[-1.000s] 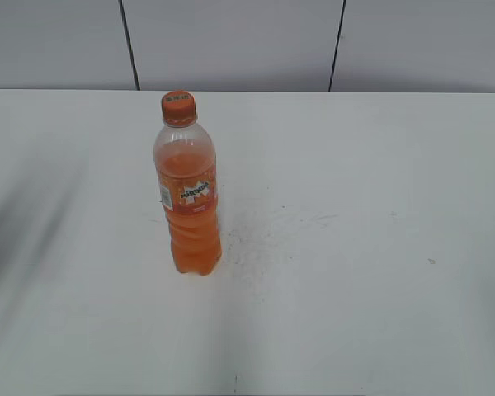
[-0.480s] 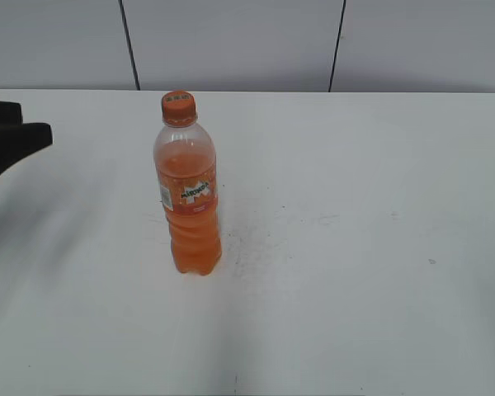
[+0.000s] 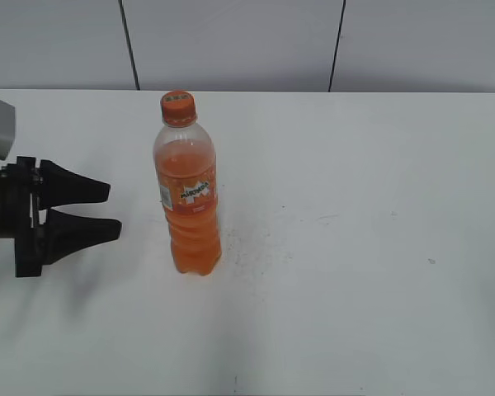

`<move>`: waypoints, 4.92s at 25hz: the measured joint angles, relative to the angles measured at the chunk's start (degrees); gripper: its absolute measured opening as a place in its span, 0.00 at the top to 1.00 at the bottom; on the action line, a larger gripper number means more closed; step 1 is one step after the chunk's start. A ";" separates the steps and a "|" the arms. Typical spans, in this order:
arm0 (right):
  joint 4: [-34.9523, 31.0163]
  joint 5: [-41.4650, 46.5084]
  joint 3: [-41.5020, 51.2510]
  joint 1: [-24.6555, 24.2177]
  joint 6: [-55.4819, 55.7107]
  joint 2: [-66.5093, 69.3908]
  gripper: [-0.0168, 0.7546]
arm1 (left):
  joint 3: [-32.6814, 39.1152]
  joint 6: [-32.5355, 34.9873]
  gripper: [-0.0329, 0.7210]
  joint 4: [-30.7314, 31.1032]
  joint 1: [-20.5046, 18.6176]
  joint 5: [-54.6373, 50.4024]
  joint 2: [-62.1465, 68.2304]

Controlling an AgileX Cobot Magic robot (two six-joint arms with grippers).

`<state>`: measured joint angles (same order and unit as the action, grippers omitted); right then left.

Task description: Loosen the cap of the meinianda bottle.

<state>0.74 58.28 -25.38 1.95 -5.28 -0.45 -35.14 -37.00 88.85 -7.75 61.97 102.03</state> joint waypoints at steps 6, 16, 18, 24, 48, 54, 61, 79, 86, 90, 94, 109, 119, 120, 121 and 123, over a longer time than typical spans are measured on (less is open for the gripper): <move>0.00 0.00 0.00 0.00 0.00 0.00 0.22 | -2.58 2.82 0.34 -3.38 5.04 -0.53 3.85; 0.00 0.00 0.00 0.00 0.05 0.00 0.22 | -9.59 2.95 0.29 -3.59 11.43 -0.48 11.82; 0.00 0.00 0.00 0.00 0.05 0.00 0.22 | -10.17 2.95 0.28 -3.76 12.34 -0.42 12.77; 0.00 0.00 0.00 0.00 0.05 0.00 0.22 | -10.89 2.95 0.28 -6.85 13.42 -0.43 15.27; 0.00 0.00 0.00 0.00 0.03 0.00 0.22 | -10.95 6.00 0.28 -12.56 18.16 -1.31 16.53; 0.00 0.00 0.00 0.00 0.03 0.00 0.22 | -10.95 6.00 0.32 -12.70 18.16 -2.17 16.53; 0.00 0.00 0.00 0.00 0.03 0.00 0.22 | -10.95 6.53 0.41 -13.20 18.10 -2.23 16.53; -1.40 6.57 -21.28 0.00 -0.36 26.89 0.22 | -10.95 12.42 0.42 -12.14 18.10 -1.69 16.53; -1.64 11.07 -32.37 0.00 -1.11 42.87 0.22 | -10.95 13.55 0.42 -12.03 18.10 -1.49 16.53; -2.90 11.18 -36.62 0.00 -3.47 51.90 0.22 | -10.95 13.80 0.42 -11.97 18.10 -1.42 16.53; -4.38 11.18 -40.32 0.89 -5.81 58.70 0.26 | -10.95 13.86 0.42 -11.92 18.10 -1.36 16.53; -3.47 11.37 -60.54 23.09 -6.01 80.52 0.30 | -10.95 13.86 0.42 -11.87 18.10 -1.31 16.53; -0.74 11.42 -75.75 38.37 -1.50 96.10 0.30 | -10.95 13.86 0.42 -11.87 18.10 -1.31 16.53; -0.74 11.42 -77.44 39.52 -1.43 97.64 0.30 | -10.95 13.86 0.42 -11.87 18.10 -1.31 16.53; -0.74 11.42 -78.83 40.91 -1.32 99.17 0.30 | -10.95 13.86 0.42 -11.87 18.10 -1.31 16.53; -0.74 11.42 -81.94 43.30 -1.24 102.03 0.30 | -10.95 13.86 0.42 -11.87 18.10 -1.31 16.53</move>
<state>0.00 69.70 -107.32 45.25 -6.53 101.58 -46.09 -23.14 76.98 10.35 60.66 118.56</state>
